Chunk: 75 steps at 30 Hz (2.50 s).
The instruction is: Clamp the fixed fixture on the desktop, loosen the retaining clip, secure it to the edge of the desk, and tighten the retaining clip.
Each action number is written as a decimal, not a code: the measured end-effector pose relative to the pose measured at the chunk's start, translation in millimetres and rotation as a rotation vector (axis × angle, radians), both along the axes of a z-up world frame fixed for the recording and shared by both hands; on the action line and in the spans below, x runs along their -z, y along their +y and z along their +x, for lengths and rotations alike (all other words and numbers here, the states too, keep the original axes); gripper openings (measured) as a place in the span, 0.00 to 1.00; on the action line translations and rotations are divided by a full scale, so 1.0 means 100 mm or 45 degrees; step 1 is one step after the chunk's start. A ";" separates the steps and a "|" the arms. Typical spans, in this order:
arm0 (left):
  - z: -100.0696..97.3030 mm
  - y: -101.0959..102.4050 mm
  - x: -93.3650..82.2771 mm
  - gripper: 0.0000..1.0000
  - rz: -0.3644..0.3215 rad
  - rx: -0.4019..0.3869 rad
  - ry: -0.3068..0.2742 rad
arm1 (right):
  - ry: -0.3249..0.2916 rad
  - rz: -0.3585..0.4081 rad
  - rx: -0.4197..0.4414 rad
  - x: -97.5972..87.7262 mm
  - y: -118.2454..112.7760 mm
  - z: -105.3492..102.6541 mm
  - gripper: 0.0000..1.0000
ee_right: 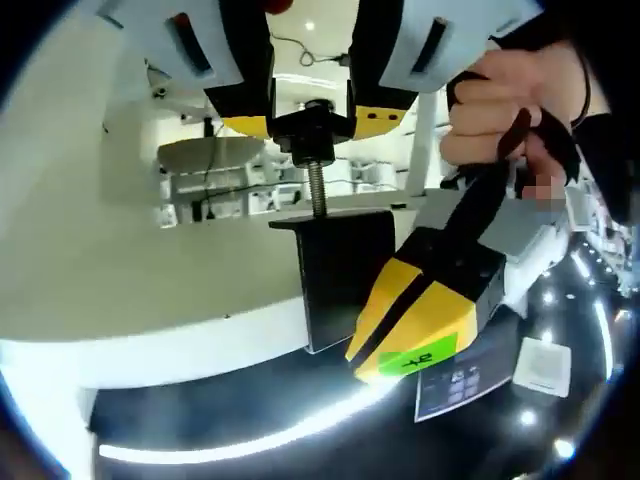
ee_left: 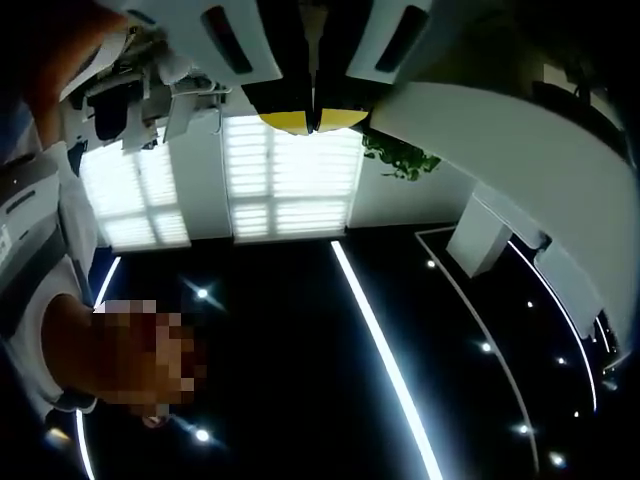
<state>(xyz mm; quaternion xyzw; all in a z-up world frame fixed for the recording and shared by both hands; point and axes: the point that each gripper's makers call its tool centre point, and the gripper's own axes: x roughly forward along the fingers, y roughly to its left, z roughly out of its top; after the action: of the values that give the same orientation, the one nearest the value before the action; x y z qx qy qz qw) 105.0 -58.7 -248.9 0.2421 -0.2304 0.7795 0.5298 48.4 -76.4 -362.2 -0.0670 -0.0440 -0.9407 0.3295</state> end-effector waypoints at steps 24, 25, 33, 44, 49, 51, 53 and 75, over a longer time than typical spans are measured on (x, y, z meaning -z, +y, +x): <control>0.00 0.00 0.00 0.02 -0.002 0.011 -0.001 | -0.063 -0.071 0.236 0.05 0.32 0.19 0.37; 0.00 0.00 0.00 0.02 -0.002 0.011 -0.001 | -0.059 -0.074 0.262 0.04 0.33 0.22 0.36; 0.00 0.00 0.01 0.02 -0.004 0.002 -0.002 | -0.053 0.165 0.520 0.09 0.27 0.19 0.36; 0.00 -0.01 0.01 0.02 -0.001 0.002 -0.005 | -0.067 0.180 0.640 -0.03 0.10 0.13 0.38; 0.00 -0.02 0.01 0.02 -0.003 0.002 -0.006 | -0.093 0.168 0.633 0.01 0.09 0.03 0.36; 0.00 -0.02 0.01 0.02 -0.002 0.000 -0.006 | -0.099 0.169 0.626 0.04 0.08 0.01 0.35; 0.00 -0.02 0.01 0.02 0.003 0.001 -0.008 | -0.103 0.174 0.633 0.06 0.11 -0.02 0.32; 0.00 -0.02 0.02 0.02 0.001 -0.001 -0.003 | -0.011 0.164 0.293 0.03 -0.07 -0.02 0.20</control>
<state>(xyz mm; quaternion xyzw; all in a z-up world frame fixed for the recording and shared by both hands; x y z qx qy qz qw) 104.7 -61.1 -250.5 0.2416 -0.2313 0.7799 0.5290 46.9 -83.0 -364.8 -0.0461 0.0233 -0.9734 0.2230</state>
